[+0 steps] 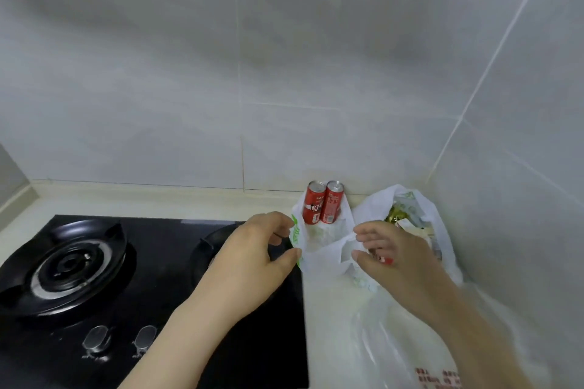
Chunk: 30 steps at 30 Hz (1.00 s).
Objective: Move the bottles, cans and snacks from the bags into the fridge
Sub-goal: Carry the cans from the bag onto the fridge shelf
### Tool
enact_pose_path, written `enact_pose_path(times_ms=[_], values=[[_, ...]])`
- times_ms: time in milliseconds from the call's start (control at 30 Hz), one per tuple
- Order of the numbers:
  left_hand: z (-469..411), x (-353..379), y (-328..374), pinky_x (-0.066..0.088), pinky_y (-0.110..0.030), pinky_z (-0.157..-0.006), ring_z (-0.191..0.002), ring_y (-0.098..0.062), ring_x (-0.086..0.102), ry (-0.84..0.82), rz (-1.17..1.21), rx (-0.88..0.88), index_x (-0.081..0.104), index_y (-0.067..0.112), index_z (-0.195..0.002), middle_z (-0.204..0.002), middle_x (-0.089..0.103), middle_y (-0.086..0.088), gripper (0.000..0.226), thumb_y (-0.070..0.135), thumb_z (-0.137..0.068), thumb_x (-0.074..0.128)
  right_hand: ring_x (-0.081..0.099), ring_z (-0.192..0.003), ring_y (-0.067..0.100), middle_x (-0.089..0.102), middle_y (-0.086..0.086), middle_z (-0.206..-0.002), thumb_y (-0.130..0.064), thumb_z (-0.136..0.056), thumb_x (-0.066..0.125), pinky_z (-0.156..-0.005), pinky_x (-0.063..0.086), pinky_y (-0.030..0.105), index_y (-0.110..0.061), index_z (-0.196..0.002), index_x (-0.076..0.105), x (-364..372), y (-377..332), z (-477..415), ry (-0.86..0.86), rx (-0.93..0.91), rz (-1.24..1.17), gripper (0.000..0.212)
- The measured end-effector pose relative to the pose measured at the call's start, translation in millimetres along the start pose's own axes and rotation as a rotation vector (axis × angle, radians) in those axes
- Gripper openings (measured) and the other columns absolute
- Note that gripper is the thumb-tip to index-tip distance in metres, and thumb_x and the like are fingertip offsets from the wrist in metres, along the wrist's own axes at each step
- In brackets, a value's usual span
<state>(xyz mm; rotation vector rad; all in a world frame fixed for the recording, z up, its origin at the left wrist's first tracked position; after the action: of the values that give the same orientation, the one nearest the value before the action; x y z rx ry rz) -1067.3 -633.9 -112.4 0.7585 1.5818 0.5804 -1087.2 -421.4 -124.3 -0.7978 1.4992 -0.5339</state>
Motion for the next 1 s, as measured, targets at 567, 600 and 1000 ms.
enact_pose_path(times_ms=[567, 600, 1000], values=[[-142, 57, -46, 0.045, -0.014, -0.081, -0.094, 0.002, 0.057, -0.037, -0.052, -0.057, 0.055, 0.028, -0.119, -0.110, 0.057, 0.016, 0.034, 0.028, -0.087, 0.065, 0.055, -0.103, -0.004, 0.060, -0.019, -0.111, -0.030, -0.086, 0.066, -0.092, 0.046, 0.023, -0.032, -0.120, 0.057, 6, 89, -148, -0.120, 0.070, 0.156, 0.035], [-150, 63, -49, 0.046, -0.016, -0.082, -0.094, 0.001, 0.058, -0.043, -0.065, -0.058, 0.054, 0.028, -0.120, -0.111, 0.057, 0.015, 0.035, 0.028, -0.087, 0.065, 0.054, -0.104, -0.003, 0.060, -0.018, -0.113, -0.030, -0.086, 0.066, -0.093, 0.046, 0.023, -0.031, -0.121, 0.056, 8, 95, -159, -0.135, 0.069, 0.165, 0.036], [-251, 151, -87, 0.046, -0.024, -0.087, -0.107, -0.014, 0.056, -0.174, -0.179, -0.036, 0.047, 0.022, -0.129, -0.119, 0.047, 0.005, 0.050, 0.024, -0.083, 0.066, 0.050, -0.122, 0.016, 0.049, 0.001, -0.134, -0.024, -0.086, 0.064, -0.099, 0.041, 0.028, -0.023, -0.137, 0.045, 53, 169, -271, -0.244, 0.050, 0.252, 0.054]])
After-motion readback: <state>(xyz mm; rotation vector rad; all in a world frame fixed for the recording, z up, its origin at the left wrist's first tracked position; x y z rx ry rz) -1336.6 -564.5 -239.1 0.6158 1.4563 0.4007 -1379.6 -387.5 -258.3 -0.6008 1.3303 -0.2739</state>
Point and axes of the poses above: each hand's wrist, its own z-axis away from the middle knuckle, its own x-axis out of the palm, y = z × x, the point moved 9 cm from there along -z, towards the middle knuckle
